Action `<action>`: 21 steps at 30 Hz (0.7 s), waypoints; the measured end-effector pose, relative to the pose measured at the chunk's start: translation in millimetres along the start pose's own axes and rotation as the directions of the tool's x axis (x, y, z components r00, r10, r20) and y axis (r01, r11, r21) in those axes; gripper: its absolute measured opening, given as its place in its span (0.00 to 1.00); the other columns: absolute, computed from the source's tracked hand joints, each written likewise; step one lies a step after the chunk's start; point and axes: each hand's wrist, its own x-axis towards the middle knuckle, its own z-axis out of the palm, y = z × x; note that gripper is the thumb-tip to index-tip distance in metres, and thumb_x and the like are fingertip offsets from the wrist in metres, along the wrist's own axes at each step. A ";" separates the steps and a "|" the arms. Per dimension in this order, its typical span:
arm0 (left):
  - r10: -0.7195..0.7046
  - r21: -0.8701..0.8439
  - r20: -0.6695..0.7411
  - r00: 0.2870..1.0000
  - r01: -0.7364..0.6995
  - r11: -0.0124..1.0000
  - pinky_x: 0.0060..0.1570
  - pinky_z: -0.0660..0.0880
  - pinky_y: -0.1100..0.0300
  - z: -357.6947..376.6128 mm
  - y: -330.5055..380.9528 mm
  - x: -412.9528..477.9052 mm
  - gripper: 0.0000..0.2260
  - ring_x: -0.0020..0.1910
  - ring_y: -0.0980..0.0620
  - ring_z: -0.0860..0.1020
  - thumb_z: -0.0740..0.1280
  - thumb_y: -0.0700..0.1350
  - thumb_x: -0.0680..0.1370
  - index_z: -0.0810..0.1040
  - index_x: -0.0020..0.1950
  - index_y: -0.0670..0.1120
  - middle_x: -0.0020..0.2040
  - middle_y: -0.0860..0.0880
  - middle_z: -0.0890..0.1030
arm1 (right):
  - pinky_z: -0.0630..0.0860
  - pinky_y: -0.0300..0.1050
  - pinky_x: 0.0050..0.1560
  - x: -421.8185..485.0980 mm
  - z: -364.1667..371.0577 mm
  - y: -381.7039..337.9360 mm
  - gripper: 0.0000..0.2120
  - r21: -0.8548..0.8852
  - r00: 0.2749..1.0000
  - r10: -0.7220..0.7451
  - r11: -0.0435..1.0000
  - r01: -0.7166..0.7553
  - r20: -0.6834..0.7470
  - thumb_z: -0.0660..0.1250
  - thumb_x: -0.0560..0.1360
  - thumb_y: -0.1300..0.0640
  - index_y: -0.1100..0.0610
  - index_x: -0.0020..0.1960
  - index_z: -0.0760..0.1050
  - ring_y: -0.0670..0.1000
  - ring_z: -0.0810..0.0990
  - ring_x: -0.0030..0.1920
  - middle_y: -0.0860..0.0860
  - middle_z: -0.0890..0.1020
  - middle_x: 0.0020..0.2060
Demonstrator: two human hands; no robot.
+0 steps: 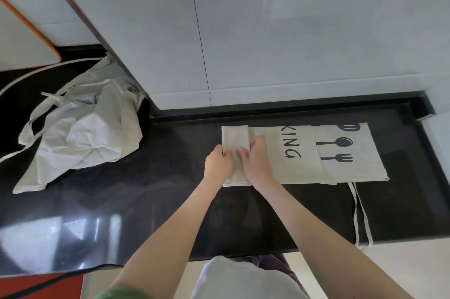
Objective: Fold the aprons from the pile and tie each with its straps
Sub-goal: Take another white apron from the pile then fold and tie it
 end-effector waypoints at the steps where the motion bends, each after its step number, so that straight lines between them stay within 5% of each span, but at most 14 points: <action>1: 0.007 0.021 -0.003 1.000 -0.007 1.000 0.35 0.68 0.58 -0.7 0.2 0.0 0.08 0.36 0.52 0.70 0.57 0.45 0.82 0.69 0.47 0.41 0.39 0.49 0.72 | 0.74 0.41 0.45 -0.2 -0.8 3.7 0.13 -0.147 0.993 -0.115 0.983 0.115 0.004 0.62 0.80 0.51 0.55 0.61 0.65 0.50 0.75 0.48 0.48 0.72 0.50; 3: 0.015 0.074 -0.014 1.000 -0.014 0.997 0.32 0.66 0.60 -1.4 0.4 -0.7 0.07 0.35 0.54 0.70 0.57 0.44 0.82 0.69 0.48 0.42 0.40 0.49 0.73 | 0.75 0.47 0.48 -0.9 -3.0 19.4 0.14 -0.459 0.916 -0.398 0.805 0.377 0.054 0.62 0.79 0.51 0.57 0.61 0.70 0.53 0.77 0.48 0.52 0.76 0.51; 5: 0.002 0.087 -0.039 0.999 0.001 0.996 0.35 0.68 0.60 0.8 -0.7 -1.1 0.06 0.37 0.54 0.72 0.57 0.44 0.82 0.70 0.51 0.42 0.43 0.49 0.74 | 0.77 0.50 0.45 -3.1 -3.8 39.6 0.14 -0.629 0.824 -0.559 0.609 0.483 0.091 0.60 0.79 0.49 0.57 0.57 0.72 0.56 0.79 0.45 0.56 0.79 0.48; 10: 0.020 0.110 -0.072 0.997 -0.012 0.994 0.36 0.68 0.60 4.0 -1.5 0.6 0.06 0.38 0.52 0.73 0.57 0.43 0.82 0.70 0.53 0.41 0.44 0.48 0.74 | 0.74 0.52 0.58 -11.9 -9.8 45.8 0.19 -0.581 0.734 -0.604 0.490 0.650 0.313 0.53 0.81 0.49 0.58 0.66 0.72 0.55 0.77 0.57 0.53 0.78 0.59; 14: 0.030 0.115 -0.076 0.997 -0.021 0.993 0.30 0.65 0.63 5.0 -1.4 2.3 0.05 0.34 0.54 0.71 0.57 0.42 0.82 0.68 0.48 0.42 0.41 0.47 0.73 | 0.61 0.53 0.72 -15.7 -13.8 54.3 0.27 -0.601 0.754 -0.475 0.461 0.653 0.455 0.46 0.83 0.44 0.56 0.76 0.62 0.52 0.64 0.74 0.52 0.68 0.73; 18: -0.002 0.140 -0.007 1.000 0.003 0.990 0.37 0.69 0.57 -1.1 3.2 3.8 0.05 0.41 0.48 0.74 0.57 0.43 0.81 0.68 0.52 0.41 0.44 0.46 0.74 | 0.56 0.53 0.74 -13.9 -14.1 52.2 0.28 -0.628 0.771 -0.420 0.451 0.634 0.478 0.44 0.83 0.43 0.57 0.76 0.60 0.53 0.61 0.75 0.53 0.66 0.74; 21: 0.022 0.257 0.046 0.999 -0.033 0.966 0.39 0.73 0.54 -4.3 5.9 -0.5 0.06 0.42 0.44 0.76 0.57 0.44 0.81 0.66 0.54 0.41 0.45 0.44 0.75 | 0.50 0.48 0.74 -16.2 -14.9 37.5 0.23 -0.448 0.802 -0.461 0.667 0.595 0.379 0.55 0.81 0.54 0.54 0.75 0.63 0.49 0.60 0.75 0.49 0.66 0.74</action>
